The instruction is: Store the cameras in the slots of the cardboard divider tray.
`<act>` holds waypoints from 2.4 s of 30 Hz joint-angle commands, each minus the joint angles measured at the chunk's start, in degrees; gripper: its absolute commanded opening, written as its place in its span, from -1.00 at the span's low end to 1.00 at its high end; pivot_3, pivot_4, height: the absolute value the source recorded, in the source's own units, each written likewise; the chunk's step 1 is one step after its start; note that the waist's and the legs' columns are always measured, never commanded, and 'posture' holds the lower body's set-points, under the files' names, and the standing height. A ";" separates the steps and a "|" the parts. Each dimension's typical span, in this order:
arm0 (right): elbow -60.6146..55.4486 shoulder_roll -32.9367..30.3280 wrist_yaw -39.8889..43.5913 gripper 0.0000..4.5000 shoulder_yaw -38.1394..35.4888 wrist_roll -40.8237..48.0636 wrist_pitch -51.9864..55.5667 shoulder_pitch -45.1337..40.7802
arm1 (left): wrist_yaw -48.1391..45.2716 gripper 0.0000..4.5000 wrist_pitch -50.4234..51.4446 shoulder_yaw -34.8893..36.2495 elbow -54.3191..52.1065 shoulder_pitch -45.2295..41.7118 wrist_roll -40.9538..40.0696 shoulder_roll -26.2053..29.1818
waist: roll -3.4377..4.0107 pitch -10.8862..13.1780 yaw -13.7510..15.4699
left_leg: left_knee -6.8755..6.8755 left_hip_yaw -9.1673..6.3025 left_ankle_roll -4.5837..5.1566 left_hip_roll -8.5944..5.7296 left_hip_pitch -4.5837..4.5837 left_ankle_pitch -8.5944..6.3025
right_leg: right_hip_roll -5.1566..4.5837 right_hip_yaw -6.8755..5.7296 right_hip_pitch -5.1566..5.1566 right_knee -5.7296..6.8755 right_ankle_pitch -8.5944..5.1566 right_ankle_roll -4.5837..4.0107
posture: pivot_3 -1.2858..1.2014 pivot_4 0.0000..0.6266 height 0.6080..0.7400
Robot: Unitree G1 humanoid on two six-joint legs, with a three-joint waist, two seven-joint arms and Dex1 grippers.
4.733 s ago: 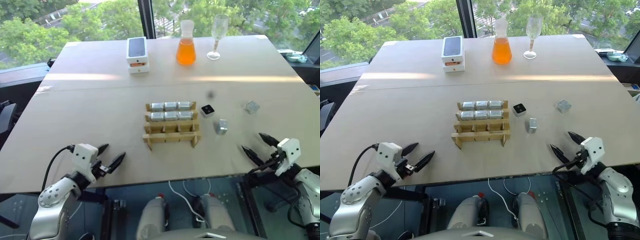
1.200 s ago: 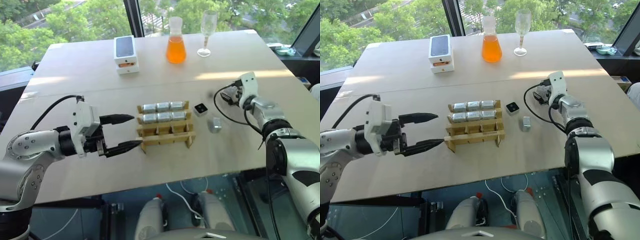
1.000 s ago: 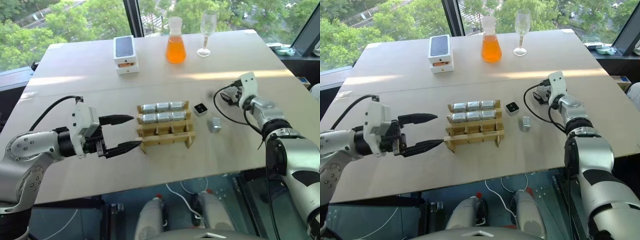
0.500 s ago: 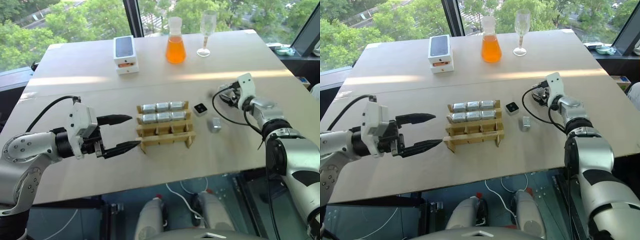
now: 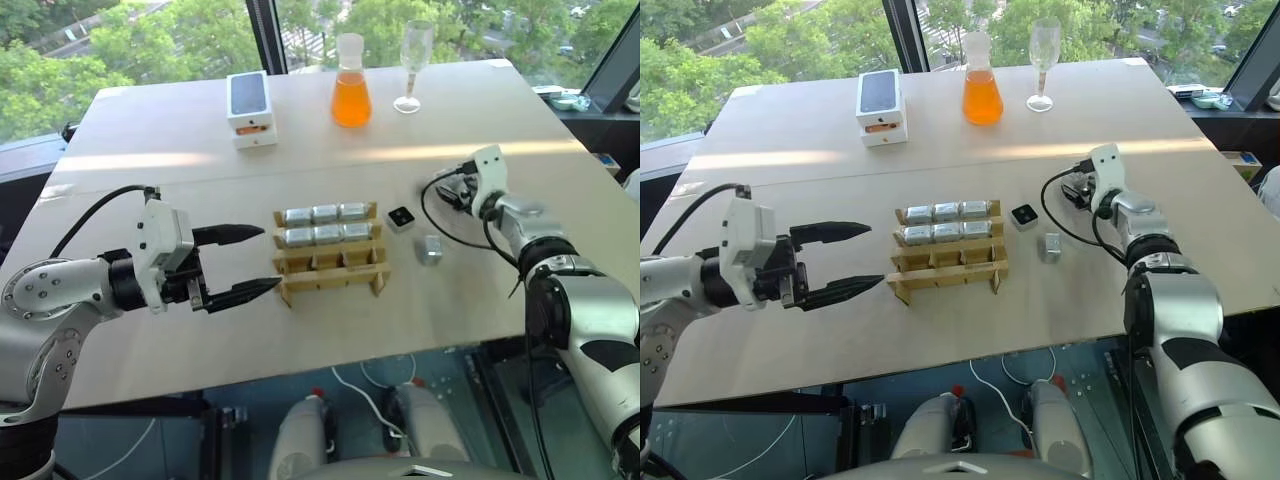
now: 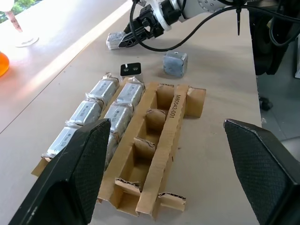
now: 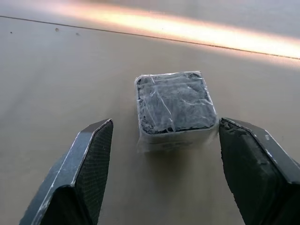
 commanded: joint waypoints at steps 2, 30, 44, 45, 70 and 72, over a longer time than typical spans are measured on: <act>-0.52 -0.11 -0.26 -0.21 -1.01 0.50 -0.65 -1.97 | 0.22 0.77 -0.77 0.98 -0.94 0.22 0.15 0.31 | 0.00 0.00 0.02 | 0.00 0.00 0.00 0.00 -0.01 0.00 | 0.00 0.00 0.00 0.00 0.00 0.00 | 0.03 -0.52 1.00; -53.27 -5.43 25.45 -0.25 16.25 -2.94 -21.79 16.99 | -3.33 0.77 3.32 -16.32 30.20 -31.40 4.26 -6.62 | -0.01 0.12 0.94 | 0.04 -0.06 0.00 -0.05 -0.10 0.00 | -0.01 -0.17 -0.02 0.01 0.00 0.04 | 0.03 -0.52 1.00; -61.87 -6.09 18.89 -0.25 27.42 -15.62 -34.64 14.48 | -12.60 0.77 5.35 -25.53 47.63 -48.65 10.60 -15.33 | -0.28 0.30 0.49 | 0.13 -0.01 -0.01 -0.01 -0.09 0.01 | 0.30 -0.09 -0.04 0.08 0.00 0.04 | 0.03 -0.52 1.00; -62.08 -6.11 18.60 -0.25 27.95 -16.15 -34.91 14.34 | -13.05 0.77 5.52 -25.85 48.18 -49.16 11.03 -15.53 | -0.29 0.30 0.54 | 0.13 -0.01 -0.01 -0.01 -0.09 0.01 | 0.30 -0.10 -0.05 0.08 0.00 0.04 | 0.03 -0.52 1.00; -63.42 -7.27 16.13 -0.25 33.33 -21.20 -39.47 13.55 | -21.62 0.40 7.46 -30.53 49.89 -52.63 17.66 -14.88 | -0.33 0.32 0.58 | 0.23 -0.03 -0.01 -0.01 -0.11 0.01 | 0.29 -0.09 -0.04 0.12 0.00 0.04 | 0.03 -0.52 1.00; -63.53 -7.20 16.04 -0.25 33.66 -21.29 -39.44 13.79 | -21.67 0.00 7.48 -30.47 49.87 -52.57 17.58 -14.96 | -0.33 0.32 0.56 | 0.23 -0.03 -0.01 -0.01 -0.11 0.01 | 0.29 -0.09 -0.04 0.13 0.00 0.04 | 0.03 -0.52 1.00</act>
